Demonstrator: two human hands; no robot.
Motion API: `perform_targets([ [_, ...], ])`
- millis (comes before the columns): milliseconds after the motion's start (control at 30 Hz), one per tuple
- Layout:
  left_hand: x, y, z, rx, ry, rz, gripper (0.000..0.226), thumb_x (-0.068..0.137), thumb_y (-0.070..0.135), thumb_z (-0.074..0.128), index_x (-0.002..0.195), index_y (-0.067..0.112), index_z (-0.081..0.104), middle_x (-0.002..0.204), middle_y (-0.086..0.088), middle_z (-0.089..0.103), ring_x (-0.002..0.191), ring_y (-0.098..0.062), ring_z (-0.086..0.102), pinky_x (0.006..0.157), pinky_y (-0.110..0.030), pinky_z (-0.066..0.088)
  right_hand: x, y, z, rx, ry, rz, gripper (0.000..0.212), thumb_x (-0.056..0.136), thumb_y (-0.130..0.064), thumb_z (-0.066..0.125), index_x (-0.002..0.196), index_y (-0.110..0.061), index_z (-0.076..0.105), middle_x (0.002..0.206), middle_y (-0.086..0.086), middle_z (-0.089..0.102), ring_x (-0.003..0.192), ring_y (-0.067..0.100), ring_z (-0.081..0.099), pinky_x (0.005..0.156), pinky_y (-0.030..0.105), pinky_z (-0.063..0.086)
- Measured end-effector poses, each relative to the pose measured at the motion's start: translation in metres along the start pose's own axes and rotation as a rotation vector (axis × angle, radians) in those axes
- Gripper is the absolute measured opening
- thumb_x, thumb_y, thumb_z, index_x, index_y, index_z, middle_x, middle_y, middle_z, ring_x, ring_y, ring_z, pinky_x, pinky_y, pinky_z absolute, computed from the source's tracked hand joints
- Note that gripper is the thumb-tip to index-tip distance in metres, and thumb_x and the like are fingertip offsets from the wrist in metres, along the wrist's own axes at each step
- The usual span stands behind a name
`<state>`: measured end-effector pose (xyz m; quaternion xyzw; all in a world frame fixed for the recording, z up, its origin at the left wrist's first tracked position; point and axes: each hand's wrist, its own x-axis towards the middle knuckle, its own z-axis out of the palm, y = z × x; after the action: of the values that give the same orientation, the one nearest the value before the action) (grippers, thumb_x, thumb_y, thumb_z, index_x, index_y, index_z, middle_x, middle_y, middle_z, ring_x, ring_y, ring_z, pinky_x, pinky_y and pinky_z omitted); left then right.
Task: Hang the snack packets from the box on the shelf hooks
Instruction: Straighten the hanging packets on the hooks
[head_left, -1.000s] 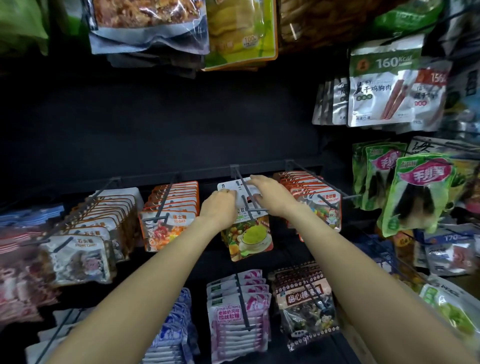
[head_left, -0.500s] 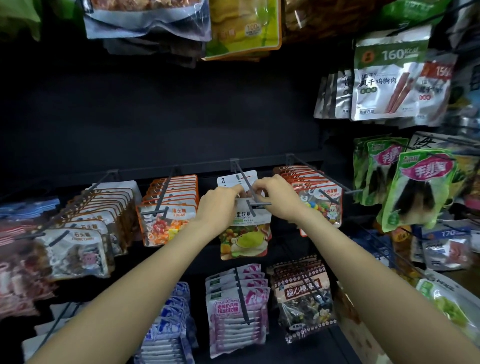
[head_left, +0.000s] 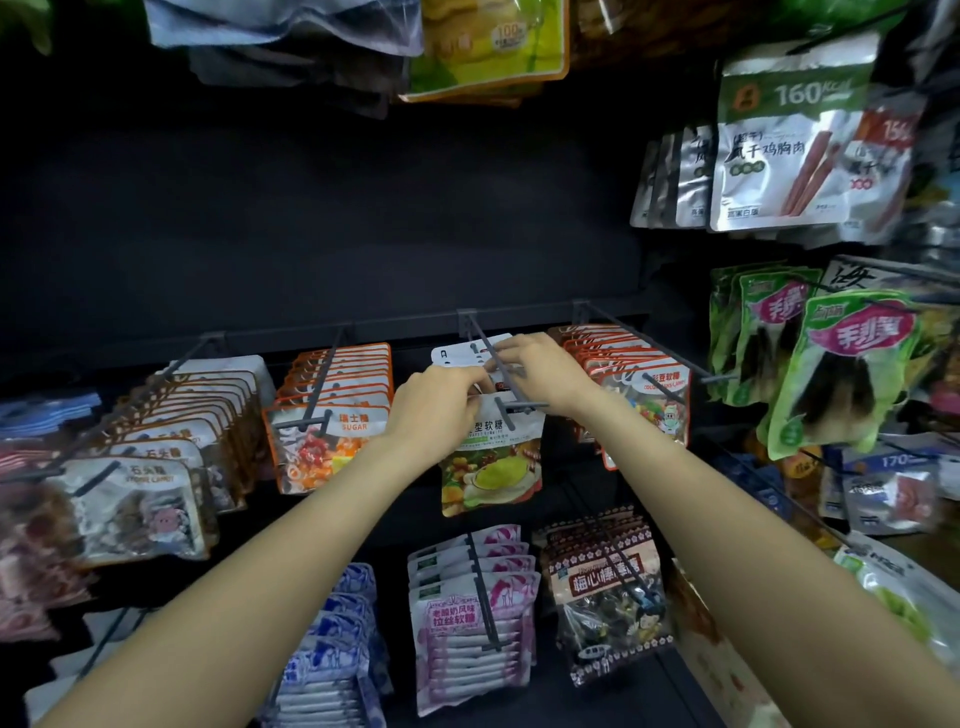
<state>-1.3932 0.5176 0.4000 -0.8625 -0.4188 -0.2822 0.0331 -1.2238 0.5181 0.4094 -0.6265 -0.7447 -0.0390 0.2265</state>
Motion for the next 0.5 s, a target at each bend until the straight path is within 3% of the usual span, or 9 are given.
perform_targets([
  [167, -0.002, -0.001, 0.001, -0.038, 0.001, -0.013, 0.02, 0.091, 0.021, 0.056, 0.104, 0.032, 0.067, 0.101, 0.006, 0.071, 0.095, -0.019, 0.065, 0.076, -0.037, 0.054, -0.004, -0.001, -0.003, 0.073, 0.049, 0.018, 0.022, 0.091, -0.022, 0.059, 0.108, -0.023, 0.072, 0.116, 0.006, 0.065, 0.112, 0.028, 0.053, 0.089, 0.039, 0.047],
  [367, -0.004, 0.0, -0.004, -0.061, 0.018, -0.024, 0.021, 0.093, 0.026, 0.052, 0.105, 0.03, 0.069, 0.097, 0.002, 0.071, 0.091, -0.02, 0.065, 0.075, -0.038, 0.054, -0.009, -0.006, -0.002, -0.083, 0.089, 0.004, 0.024, 0.094, -0.025, 0.056, 0.113, -0.024, 0.07, 0.112, 0.002, 0.069, 0.1, 0.025, 0.061, 0.074, 0.034, 0.05],
  [500, 0.024, -0.006, -0.008, -0.152, 0.089, -0.105, 0.02, 0.092, 0.022, 0.054, 0.104, 0.024, 0.069, 0.102, 0.002, 0.071, 0.096, -0.02, 0.064, 0.083, -0.038, 0.052, -0.01, -0.008, -0.001, 0.063, 0.143, 0.069, 0.014, 0.087, -0.023, 0.066, 0.099, -0.022, 0.073, 0.091, -0.001, 0.07, 0.087, 0.022, 0.063, 0.07, 0.033, 0.051],
])
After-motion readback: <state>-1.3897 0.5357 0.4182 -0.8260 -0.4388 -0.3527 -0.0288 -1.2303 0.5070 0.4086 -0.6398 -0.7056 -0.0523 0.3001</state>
